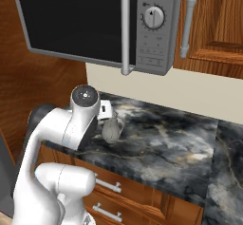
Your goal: Move the mayonnaise and corn from the top shelf to the second highest shelf to make space. Then, place the pitcher from the counter on the cleared top shelf.
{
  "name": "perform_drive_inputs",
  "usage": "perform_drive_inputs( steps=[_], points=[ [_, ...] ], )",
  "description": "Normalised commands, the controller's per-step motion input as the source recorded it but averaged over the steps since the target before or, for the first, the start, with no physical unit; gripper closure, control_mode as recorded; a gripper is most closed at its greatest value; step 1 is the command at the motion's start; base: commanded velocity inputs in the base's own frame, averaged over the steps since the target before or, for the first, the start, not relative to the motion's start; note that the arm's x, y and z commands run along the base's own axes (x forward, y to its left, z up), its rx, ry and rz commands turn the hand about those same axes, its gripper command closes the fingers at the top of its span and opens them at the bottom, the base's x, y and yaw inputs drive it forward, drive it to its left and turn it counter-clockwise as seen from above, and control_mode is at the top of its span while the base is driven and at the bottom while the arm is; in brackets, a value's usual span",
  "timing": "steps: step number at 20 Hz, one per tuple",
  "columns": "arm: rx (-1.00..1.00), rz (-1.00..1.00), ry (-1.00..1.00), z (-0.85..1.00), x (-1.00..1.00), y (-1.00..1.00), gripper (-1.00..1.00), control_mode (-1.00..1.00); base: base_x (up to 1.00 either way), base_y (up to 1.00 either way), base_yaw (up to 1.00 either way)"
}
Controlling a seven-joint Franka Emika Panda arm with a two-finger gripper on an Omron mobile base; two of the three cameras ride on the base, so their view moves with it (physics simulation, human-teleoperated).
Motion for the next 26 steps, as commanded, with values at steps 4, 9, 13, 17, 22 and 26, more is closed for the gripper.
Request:
perform_drive_inputs(
  steps=[4, 9, 13, 17, 22, 26],
  points=[
    [0.02, 0.22, 0.00, -0.35, 0.49, -0.46, -1.00, -1.00, 0.00, 0.00, 0.00],
    [0.06, 0.18, -0.08, -0.27, 0.38, -0.48, -1.00, -1.00, 0.00, 0.00, 0.00],
    [0.07, 0.19, -0.09, -0.35, 0.29, -0.43, -1.00, -1.00, 0.00, 0.00, 0.00],
    [0.09, 0.20, -0.08, -0.26, 0.29, -0.38, -1.00, -1.00, 0.00, 0.00, 0.00],
    [0.07, 0.18, -0.10, -0.14, 0.27, -0.20, -1.00, -1.00, 0.00, 0.00, 0.00],
    [0.02, 0.12, -0.06, -0.09, 0.30, 0.00, -1.00, -1.00, 0.00, 0.00, 0.00]
  ],
)
